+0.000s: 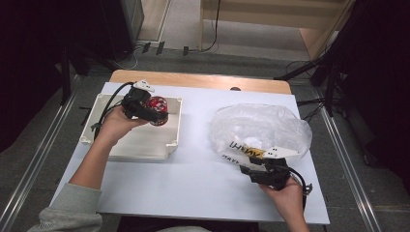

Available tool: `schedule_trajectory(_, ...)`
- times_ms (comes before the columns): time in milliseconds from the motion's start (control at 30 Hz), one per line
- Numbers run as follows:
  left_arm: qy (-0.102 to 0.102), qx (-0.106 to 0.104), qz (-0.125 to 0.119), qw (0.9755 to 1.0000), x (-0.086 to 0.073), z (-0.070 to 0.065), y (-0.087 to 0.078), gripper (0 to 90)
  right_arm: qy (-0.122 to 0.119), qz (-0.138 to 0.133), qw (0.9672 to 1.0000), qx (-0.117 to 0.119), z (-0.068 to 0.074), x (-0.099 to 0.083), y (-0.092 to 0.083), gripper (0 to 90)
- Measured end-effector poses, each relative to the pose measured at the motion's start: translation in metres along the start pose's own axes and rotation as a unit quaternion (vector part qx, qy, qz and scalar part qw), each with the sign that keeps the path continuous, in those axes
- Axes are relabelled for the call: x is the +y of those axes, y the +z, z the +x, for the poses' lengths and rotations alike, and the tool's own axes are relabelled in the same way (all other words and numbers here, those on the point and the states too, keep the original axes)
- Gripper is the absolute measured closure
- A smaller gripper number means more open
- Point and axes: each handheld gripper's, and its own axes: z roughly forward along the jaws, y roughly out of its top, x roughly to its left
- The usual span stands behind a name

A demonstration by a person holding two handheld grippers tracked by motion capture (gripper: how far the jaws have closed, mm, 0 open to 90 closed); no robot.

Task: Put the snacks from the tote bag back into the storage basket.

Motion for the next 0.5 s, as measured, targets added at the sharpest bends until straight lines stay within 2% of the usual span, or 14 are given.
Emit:
schedule_trajectory(67,-0.009,0.000,0.000,1.0000,-0.002,0.004,0.006,26.1,0.000,-0.001,1.0000,-0.001,0.000,0.000,-0.001,46.1)
schedule_trajectory(233,-0.006,0.008,0.011,0.9999,-0.006,0.008,0.021,26.1,0.001,-0.002,1.0000,-0.003,0.001,-0.002,-0.003,46.2)
schedule_trajectory(500,-0.004,0.012,0.012,0.9998,-0.008,0.015,0.037,26.1,0.004,-0.002,0.9999,-0.011,0.002,-0.005,-0.007,46.1)
